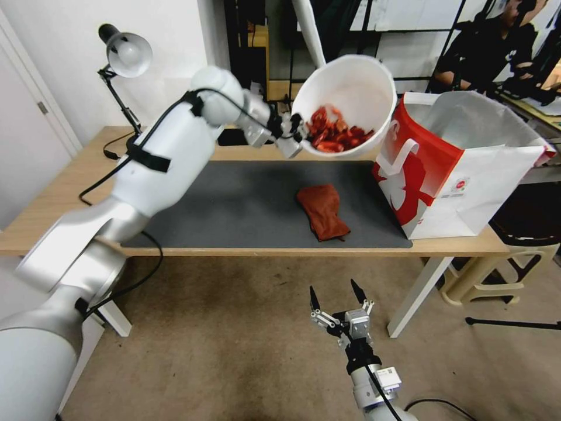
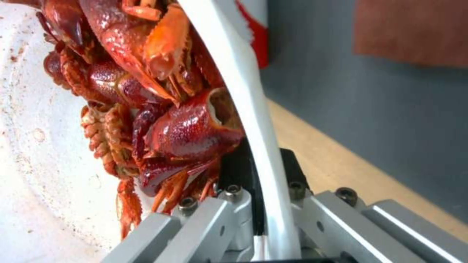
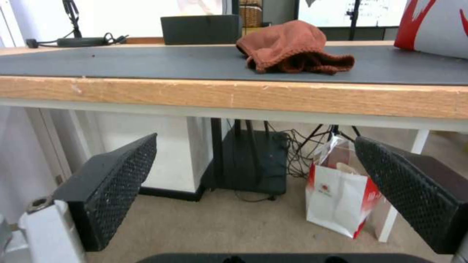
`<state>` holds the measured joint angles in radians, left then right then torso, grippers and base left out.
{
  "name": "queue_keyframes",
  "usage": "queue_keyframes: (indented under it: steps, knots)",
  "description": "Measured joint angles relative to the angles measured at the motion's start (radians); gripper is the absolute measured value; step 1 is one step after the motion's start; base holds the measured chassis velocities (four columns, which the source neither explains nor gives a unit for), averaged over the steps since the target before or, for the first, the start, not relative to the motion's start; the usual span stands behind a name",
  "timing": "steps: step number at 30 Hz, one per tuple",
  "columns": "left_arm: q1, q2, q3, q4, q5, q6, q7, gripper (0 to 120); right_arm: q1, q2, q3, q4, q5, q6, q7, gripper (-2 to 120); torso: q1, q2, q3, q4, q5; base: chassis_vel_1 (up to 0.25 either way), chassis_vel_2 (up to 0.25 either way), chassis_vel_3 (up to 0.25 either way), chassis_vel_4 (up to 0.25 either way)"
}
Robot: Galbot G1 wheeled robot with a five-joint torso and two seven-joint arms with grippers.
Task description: Sweep shrimp from table into container with towel, then put container into takeout bag.
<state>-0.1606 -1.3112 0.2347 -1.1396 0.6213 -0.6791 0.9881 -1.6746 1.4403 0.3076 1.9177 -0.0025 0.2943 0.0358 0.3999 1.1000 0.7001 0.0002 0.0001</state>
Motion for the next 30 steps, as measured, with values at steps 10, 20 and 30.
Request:
queue_keyframes:
  steps: [10, 20, 30]
  knots:
    - [-0.102, -0.170, -0.011, 0.162, 0.071, -0.017, -0.051, 0, -0.007, 0.013, 0.002, -0.004, -0.010, 0.006, 0.000, 100, 0.000, 0.000, 0.000, -0.0006, 0.0003, 0.000, 0.000, 0.000, 0.000]
    - [-0.170, -0.305, -0.025, 0.272, 0.120, -0.025, -0.097, 0, -0.009, 0.017, 0.007, -0.007, -0.014, 0.010, 0.001, 100, 0.000, 0.000, 0.000, -0.0006, 0.0004, 0.000, 0.000, 0.000, 0.000]
    - [-0.196, -0.302, 0.004, 0.313, 0.148, -0.032, -0.147, 0, 0.000, 0.019, 0.007, -0.016, -0.013, 0.010, 0.002, 100, 0.000, 0.000, 0.000, -0.0002, -0.0001, 0.000, 0.000, 0.000, 0.000]
